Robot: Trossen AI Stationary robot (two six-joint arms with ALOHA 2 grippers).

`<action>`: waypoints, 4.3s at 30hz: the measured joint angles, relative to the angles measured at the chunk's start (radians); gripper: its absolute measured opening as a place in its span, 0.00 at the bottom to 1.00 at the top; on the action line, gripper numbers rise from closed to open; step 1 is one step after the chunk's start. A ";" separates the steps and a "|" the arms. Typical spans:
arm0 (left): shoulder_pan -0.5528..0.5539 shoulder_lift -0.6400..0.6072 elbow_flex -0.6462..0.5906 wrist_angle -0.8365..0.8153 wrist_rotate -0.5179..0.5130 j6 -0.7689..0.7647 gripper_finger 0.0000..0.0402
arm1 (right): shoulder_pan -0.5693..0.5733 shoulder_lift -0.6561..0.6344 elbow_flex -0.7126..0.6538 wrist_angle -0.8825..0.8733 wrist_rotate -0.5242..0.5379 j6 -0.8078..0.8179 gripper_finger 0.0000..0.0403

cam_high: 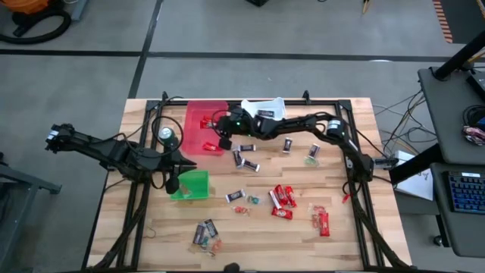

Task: Organize candy in baskets
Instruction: Put the red chocolate into the pink bin, then put the brown chocolate into the white bin

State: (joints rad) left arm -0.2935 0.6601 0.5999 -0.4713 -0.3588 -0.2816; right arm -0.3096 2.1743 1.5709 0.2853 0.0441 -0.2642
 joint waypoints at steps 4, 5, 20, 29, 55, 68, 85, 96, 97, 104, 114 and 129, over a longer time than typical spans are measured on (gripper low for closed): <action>0.000 0.000 0.000 -0.001 0.000 -0.001 0.09 | -0.009 0.023 0.021 0.000 0.001 0.001 0.16; 0.000 0.000 0.000 -0.001 0.000 -0.001 0.09 | -0.010 0.025 0.022 0.002 0.001 0.000 0.17; 0.000 0.015 0.000 0.005 -0.002 -0.017 0.09 | -0.007 0.007 0.023 -0.035 -0.022 0.045 0.49; 0.000 0.072 0.000 0.046 -0.003 -0.021 0.09 | 0.020 -0.152 0.023 -0.339 -0.150 0.071 0.51; 0.000 0.413 0.007 0.426 -0.002 0.050 0.09 | 0.180 -0.767 -0.501 -0.556 -0.173 0.282 0.44; 0.012 0.607 0.008 0.768 -0.089 0.263 0.09 | 0.230 -0.912 -0.618 -0.568 -0.145 0.380 0.44; 0.122 0.842 0.082 0.902 -0.012 0.402 0.09 | 0.286 -0.974 -0.627 -0.697 -0.149 0.428 0.44; 0.206 0.979 0.223 0.731 0.116 0.490 0.09 | 0.286 -0.989 -0.627 -0.782 -0.148 0.425 0.44; 0.211 0.991 0.233 0.716 0.116 0.493 0.09 | 0.286 -0.994 -0.627 -0.797 -0.148 0.425 0.44; 0.241 1.054 0.280 0.674 0.211 0.529 0.10 | 0.286 -1.030 -0.627 -0.853 -0.148 0.423 0.44; 0.291 1.118 0.284 0.713 0.212 0.529 0.27 | 0.286 -1.137 -0.665 -0.843 -0.148 0.422 0.44; 0.330 1.244 0.327 0.732 0.133 0.558 0.43 | 0.286 -1.165 -0.746 -0.772 -0.148 0.448 0.44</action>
State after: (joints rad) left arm 0.0364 1.9046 0.9272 0.2602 -0.2257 0.2760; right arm -0.0238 1.0088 0.8245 -0.4863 -0.1040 0.1837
